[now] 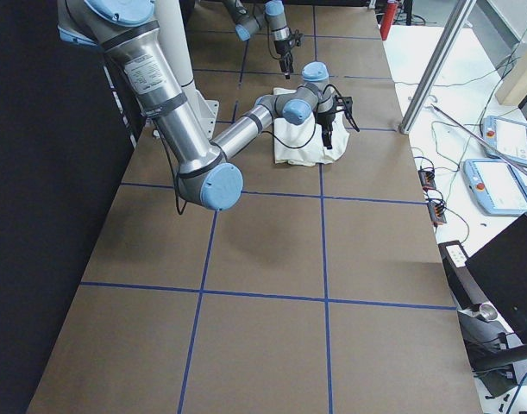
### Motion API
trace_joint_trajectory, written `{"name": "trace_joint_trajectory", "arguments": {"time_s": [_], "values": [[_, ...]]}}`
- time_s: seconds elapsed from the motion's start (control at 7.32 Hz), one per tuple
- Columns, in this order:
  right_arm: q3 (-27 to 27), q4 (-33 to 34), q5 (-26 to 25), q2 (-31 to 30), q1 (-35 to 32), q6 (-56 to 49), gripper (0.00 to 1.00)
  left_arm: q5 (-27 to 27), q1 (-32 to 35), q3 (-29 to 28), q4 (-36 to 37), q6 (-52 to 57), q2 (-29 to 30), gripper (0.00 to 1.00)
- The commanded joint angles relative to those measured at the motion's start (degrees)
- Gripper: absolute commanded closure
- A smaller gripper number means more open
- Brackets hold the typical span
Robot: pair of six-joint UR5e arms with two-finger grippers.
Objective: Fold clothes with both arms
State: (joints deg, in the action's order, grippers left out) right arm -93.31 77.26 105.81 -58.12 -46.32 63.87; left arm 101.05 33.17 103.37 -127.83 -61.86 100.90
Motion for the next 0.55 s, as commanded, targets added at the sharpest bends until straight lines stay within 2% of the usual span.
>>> {"name": "trace_joint_trajectory", "arguments": {"time_s": [0.0,0.41], "values": [[0.0,0.0,0.0,0.0,-0.1,0.0,0.00,-2.2,-3.2,-0.4,-1.8,-4.9,-0.5,0.29],[0.1,0.0,-0.1,0.0,-0.1,0.0,0.00,-2.8,-5.7,-1.9,-1.9,-7.4,1.3,0.32]]}}
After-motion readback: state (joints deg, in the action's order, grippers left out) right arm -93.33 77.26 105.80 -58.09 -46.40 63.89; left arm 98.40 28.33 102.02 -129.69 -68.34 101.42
